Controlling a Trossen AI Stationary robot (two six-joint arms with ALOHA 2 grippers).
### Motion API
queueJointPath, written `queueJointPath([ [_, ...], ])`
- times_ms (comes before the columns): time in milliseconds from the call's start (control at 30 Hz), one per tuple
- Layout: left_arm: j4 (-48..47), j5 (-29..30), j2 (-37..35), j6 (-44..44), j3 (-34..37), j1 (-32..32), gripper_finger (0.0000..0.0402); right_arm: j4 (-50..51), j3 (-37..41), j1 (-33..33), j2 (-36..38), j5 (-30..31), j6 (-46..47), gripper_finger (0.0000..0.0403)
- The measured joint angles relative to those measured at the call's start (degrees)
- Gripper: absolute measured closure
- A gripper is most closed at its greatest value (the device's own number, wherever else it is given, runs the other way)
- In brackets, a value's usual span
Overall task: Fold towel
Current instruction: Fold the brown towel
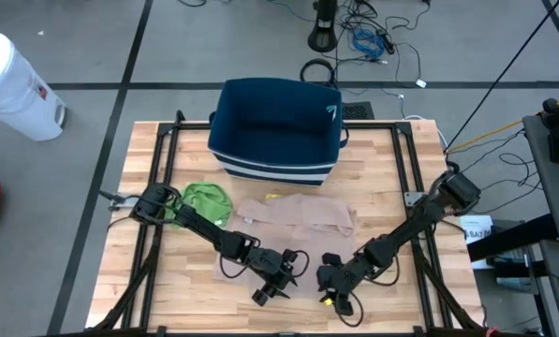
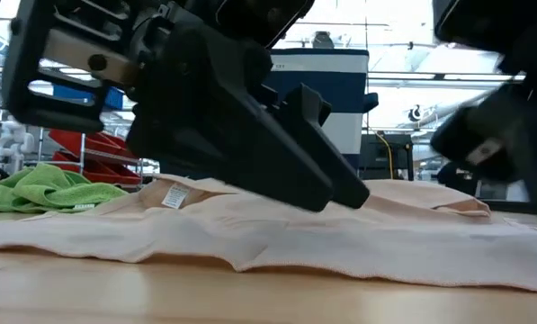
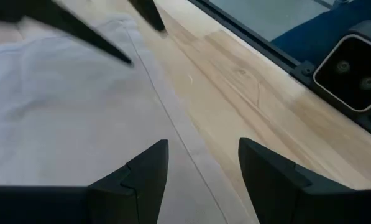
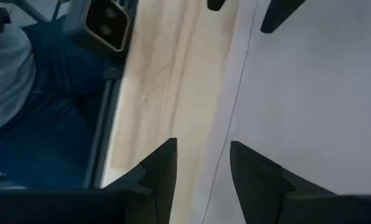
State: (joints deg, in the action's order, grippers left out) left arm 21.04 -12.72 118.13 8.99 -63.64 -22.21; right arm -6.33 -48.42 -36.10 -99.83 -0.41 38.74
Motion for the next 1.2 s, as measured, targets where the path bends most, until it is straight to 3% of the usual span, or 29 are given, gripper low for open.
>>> queueJointPath([
  [267, -0.85, 1.80, 0.00, 0.54, 0.02, 0.14, 0.0200, 20.05, -1.14, -2.99, 4.55, 3.27, 7.31, 0.0268],
  [400, -0.90, 1.85, 0.00, 0.55, 0.01, 0.19, 0.0200, 23.49, -1.12, -4.39, 3.22, 1.90, 10.02, 0.0268],
  [967, -0.86, 1.15, 0.00, 0.59, 0.02, -0.61, 0.0200, 1.55, -1.12, -1.26, -4.29, 2.14, 4.52, 0.0268],
  [1200, -1.01, 1.69, -1.06, 0.77, 0.02, -1.35, 0.0200, 0.05, -1.04, 1.23, -4.48, 8.24, 3.83, 0.0268],
])
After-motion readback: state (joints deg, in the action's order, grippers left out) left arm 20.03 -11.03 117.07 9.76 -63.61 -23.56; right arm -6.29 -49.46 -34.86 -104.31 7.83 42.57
